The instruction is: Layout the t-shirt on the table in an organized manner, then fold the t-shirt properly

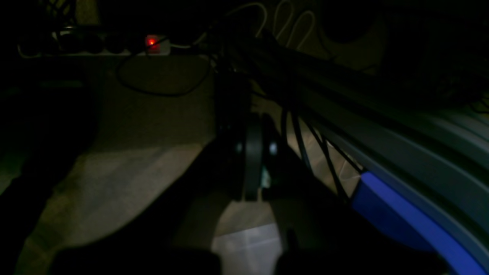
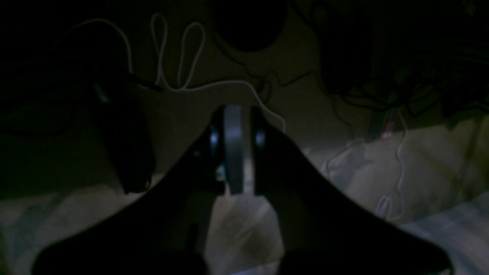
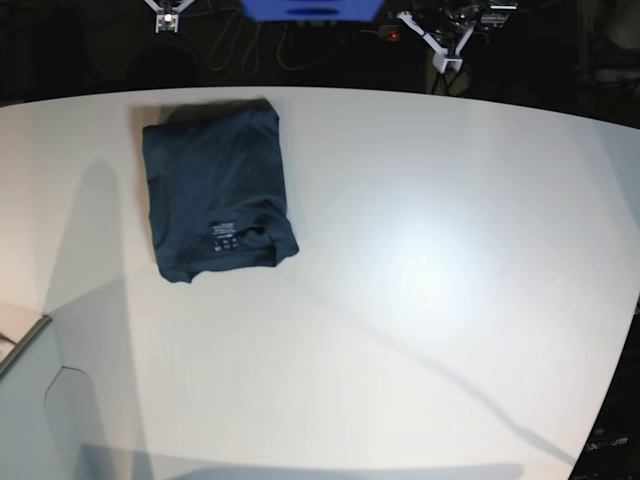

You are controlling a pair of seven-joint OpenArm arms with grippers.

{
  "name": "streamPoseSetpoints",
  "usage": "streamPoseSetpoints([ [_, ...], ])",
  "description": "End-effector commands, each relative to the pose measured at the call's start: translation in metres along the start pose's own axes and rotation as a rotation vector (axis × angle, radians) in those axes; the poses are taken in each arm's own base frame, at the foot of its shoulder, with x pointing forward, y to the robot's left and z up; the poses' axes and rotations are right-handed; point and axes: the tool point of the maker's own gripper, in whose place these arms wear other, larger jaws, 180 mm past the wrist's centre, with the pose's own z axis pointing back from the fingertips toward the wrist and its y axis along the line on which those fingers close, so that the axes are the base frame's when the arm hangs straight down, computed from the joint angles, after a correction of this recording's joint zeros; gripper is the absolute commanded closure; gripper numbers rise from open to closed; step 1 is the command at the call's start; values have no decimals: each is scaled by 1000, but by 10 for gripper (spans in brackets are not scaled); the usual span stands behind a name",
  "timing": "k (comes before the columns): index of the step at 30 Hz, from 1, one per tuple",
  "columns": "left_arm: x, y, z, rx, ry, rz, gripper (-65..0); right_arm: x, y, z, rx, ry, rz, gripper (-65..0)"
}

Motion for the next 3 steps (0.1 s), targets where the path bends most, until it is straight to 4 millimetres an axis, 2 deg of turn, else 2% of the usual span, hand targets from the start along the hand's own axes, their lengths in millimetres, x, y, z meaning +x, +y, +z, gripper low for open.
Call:
streamPoseSetpoints([
  [1,2,0,1,-8,-5,-3,0,-3,-7,1,-19,-2,10,-30],
  [3,2,0,1,-8,-7,-3,0,-1,-2,1,-13,-4,5,-30],
])
